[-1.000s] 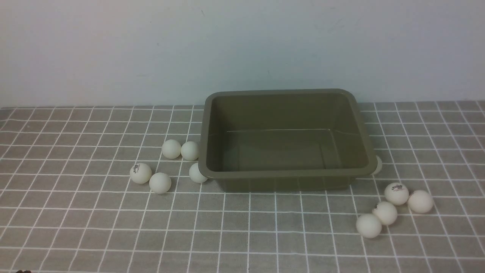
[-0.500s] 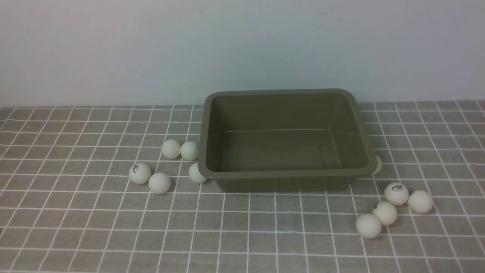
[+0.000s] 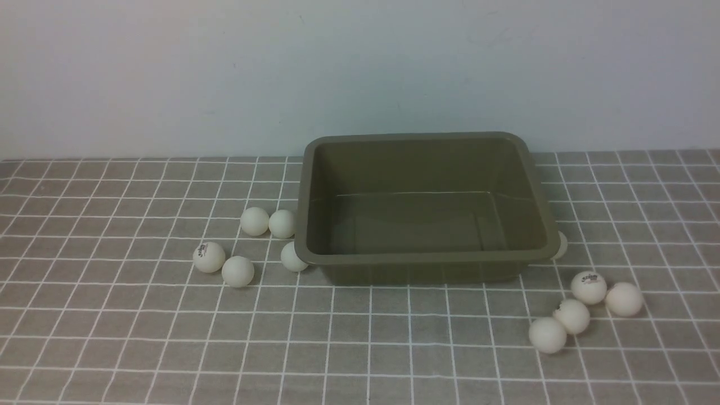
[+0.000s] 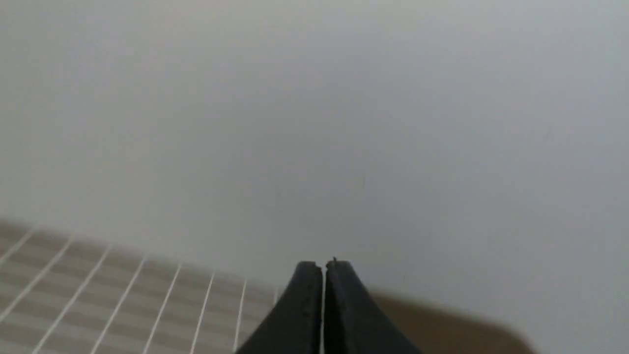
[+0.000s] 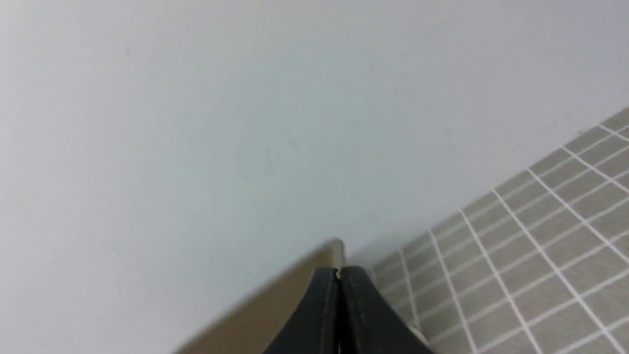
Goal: Put the table tennis balls into the box on the grey coffee tablecloth.
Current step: 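Reach for and grasp a ping pong ball on the table beside the basket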
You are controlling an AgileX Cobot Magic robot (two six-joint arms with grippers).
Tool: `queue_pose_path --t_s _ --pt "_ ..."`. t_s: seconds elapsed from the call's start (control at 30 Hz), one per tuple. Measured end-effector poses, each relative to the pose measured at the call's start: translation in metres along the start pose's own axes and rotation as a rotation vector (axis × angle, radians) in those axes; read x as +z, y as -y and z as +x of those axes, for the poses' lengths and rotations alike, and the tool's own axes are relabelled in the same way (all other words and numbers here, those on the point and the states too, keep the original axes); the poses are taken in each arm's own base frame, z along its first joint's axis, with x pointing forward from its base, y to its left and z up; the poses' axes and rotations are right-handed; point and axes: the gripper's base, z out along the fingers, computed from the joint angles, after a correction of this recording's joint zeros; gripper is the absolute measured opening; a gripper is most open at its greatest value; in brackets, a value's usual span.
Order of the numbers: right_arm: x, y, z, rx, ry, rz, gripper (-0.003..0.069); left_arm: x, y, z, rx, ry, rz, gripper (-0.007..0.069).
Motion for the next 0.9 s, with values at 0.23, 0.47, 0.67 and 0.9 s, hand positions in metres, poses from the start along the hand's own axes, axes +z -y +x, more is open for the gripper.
queue_pose_path --t_s 0.23,0.47,0.67,0.9 --pt "0.000 -0.003 -0.007 0.064 0.073 -0.032 -0.0015 0.079 -0.009 0.009 0.132 -0.605 -0.130 -0.0005" --pt "-0.004 -0.040 -0.029 -0.002 -0.228 -0.036 -0.0015 0.169 -0.034 0.042 0.227 -0.936 -0.156 -0.0005" --pt "0.012 -0.084 -0.072 -0.291 -0.548 0.062 -0.0015 0.234 -0.045 0.051 0.229 -1.021 -0.152 -0.0005" --pt "0.040 -0.102 -0.088 -0.481 -0.741 0.139 -0.0015 0.288 -0.054 0.057 0.223 -1.045 -0.149 0.0039"
